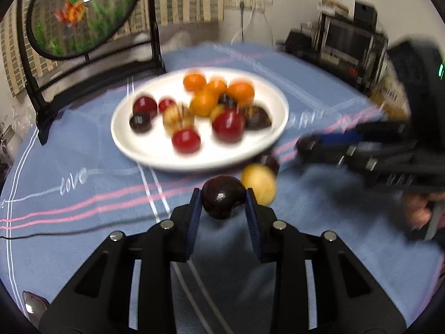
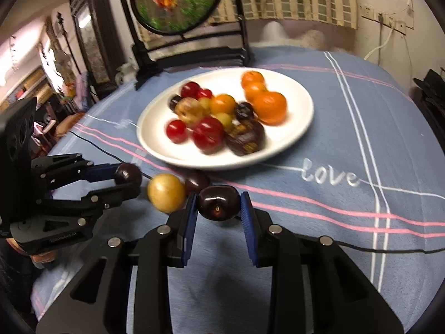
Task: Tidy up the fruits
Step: 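Carry both dark plums over the white plate and release them, then grasp a pale yellow fruit with the left gripper while the right grasps a dark plum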
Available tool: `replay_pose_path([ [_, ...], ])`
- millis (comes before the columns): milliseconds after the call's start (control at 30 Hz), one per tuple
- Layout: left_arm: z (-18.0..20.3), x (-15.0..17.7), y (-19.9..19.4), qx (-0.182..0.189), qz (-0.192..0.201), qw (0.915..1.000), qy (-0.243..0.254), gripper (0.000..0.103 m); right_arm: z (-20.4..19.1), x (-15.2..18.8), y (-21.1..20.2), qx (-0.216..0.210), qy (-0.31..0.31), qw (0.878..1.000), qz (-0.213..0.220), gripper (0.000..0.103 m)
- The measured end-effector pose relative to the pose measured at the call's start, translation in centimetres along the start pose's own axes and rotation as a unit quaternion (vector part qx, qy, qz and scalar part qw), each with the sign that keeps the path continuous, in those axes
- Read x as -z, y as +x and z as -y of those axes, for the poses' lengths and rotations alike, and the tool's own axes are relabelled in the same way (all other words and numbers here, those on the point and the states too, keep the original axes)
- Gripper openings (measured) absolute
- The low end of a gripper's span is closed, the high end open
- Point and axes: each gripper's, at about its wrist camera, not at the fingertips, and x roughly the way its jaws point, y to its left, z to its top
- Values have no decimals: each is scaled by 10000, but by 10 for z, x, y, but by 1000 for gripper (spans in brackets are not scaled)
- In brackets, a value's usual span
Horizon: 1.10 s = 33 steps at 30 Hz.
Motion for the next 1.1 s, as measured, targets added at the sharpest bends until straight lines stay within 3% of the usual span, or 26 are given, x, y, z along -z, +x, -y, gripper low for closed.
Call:
replay_pose_path([
  [133,-13,-34,0,-162,270,9989,-349,32,4,-24,2,189,58,9990,397,31],
  [367,-35,-71,47,-659,108,9949,-749,34,22,-66,39,397,125,9977,539,34],
  [400,-39,-74,52,-798,75,9933,-836,50,23,-68,40,446,142,9973,566,38],
  [433,-41,-74,51,-895,105,9920,-883,71,25,-70,42,454,212,9971,577,40],
  [467,-42,-73,47,-1017,203,9904,-919,75,27,-70,41,393,276,9972,578,42],
  [567,-39,-70,35,-1223,282,9885,-840,77,24,-64,32,298,295,9973,604,42],
  [733,-35,-51,12,-1449,409,9833,-1017,88,17,-43,12,142,396,9972,614,42],
  [1100,-40,-16,5,-1617,107,9787,-1262,92,9,-14,10,82,535,9982,248,42],
])
